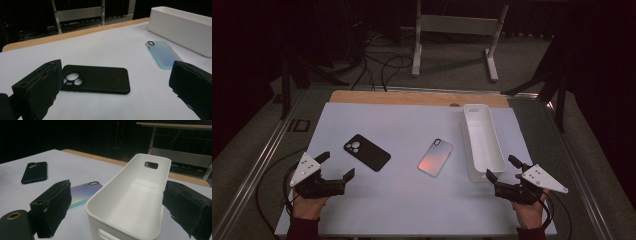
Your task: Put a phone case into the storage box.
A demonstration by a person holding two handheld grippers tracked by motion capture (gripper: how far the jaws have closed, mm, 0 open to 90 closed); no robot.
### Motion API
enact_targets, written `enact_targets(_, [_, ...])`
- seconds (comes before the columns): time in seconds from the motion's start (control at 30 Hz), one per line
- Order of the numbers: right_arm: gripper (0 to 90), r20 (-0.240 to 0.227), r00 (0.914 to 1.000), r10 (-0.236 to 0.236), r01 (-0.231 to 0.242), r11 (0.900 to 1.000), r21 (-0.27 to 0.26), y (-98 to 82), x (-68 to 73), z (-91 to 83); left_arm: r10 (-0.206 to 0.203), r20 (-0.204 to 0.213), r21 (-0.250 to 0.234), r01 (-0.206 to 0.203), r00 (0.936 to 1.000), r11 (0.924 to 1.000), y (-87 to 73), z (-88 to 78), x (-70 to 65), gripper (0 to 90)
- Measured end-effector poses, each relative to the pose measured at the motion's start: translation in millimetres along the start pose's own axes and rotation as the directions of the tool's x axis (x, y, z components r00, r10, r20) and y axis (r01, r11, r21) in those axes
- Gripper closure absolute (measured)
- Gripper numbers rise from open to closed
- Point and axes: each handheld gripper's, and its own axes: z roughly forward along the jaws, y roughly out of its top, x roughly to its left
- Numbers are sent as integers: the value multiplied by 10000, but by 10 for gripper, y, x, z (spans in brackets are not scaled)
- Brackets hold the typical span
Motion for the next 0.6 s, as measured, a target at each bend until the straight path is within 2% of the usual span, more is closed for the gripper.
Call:
enact_targets(0.1, [82,-26,10000,-23,23,10000,4,-1,4,5,-174,127,87,173,9998,9998,43,35,-18,0])
enact_targets(0.23, [82,42,10000,-20,20,10000,-6,2,0,-2,-64,135,372,59,9999,9993,110,123,-63,0])
enact_targets(0.37, [82,89,10000,-15,15,10000,-22,3,-10,-11,111,334,520,-129,9994,9986,194,226,-121,0])
enact_targets(0.6, [82,85,10000,-16,16,10000,8,1,-5,-3,170,647,716,-216,9978,9972,341,422,-215,0])
